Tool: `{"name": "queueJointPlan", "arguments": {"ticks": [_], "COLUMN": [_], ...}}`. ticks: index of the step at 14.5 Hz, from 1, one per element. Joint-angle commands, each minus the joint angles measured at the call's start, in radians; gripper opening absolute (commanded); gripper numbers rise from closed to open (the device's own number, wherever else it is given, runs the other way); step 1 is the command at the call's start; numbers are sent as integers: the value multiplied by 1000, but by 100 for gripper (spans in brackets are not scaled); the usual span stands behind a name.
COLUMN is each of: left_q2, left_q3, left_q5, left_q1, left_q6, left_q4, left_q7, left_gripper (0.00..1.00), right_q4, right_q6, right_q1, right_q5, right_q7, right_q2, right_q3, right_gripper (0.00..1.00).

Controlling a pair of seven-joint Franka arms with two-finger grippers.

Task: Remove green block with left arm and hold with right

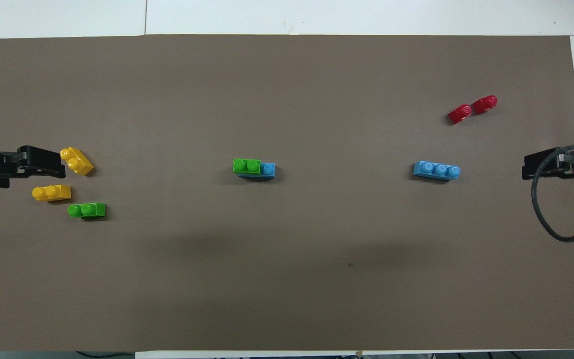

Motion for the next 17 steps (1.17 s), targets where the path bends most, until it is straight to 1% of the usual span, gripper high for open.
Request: {"name": "queueJointPlan", "arguments": {"ticks": [1, 3, 4, 6, 8, 10, 12, 14, 16, 17], "left_q2": [5, -2, -2, -9, -12, -3, 9, 50, 102, 127], "left_q3": [1, -1, -11, -19, -19, -19, -19, -18, -18, -18], "left_q5": [-19, -19, -19, -19, -19, -19, -19, -19, -14, -8], "left_q1": [3, -8, -9, -69, -135, -188, -224, -276, -307, -325], "left_q6": [6, 27, 53, 100, 194, 277, 327, 363, 374, 377], "left_q4": [1, -22, -30, -56, -93, -116, -130, -131, -121, -114], "left_q7": [-32, -113, -205, -496, -786, -1033, -1210, -1376, -1473, -1502], "left_gripper": [100, 100, 100, 100, 100, 100, 100, 100, 100, 100], "right_q4": [-14, -15, -18, -17, -20, -22, -41, -54, -64, -83], "right_q6": [13, 13, 15, 22, 44, 45, 48, 74, 117, 157], "right_q1": [-15, -16, -21, -18, -13, -4, -4, -2, 8, 17], "right_q5": [-1, 2, 11, 14, 16, 25, 120, 223, 318, 371], "right_q7": [13, 11, 19, 43, 203, 317, 522, 769, 1009, 1116], "right_q2": [-15, -15, -15, -15, -15, -8, 0, 17, 44, 49], "right_q3": [8, 7, 7, 7, 8, 10, 10, 10, 13, 13], "right_gripper": [100, 100, 100, 100, 99, 97, 96, 96, 95, 95]}}
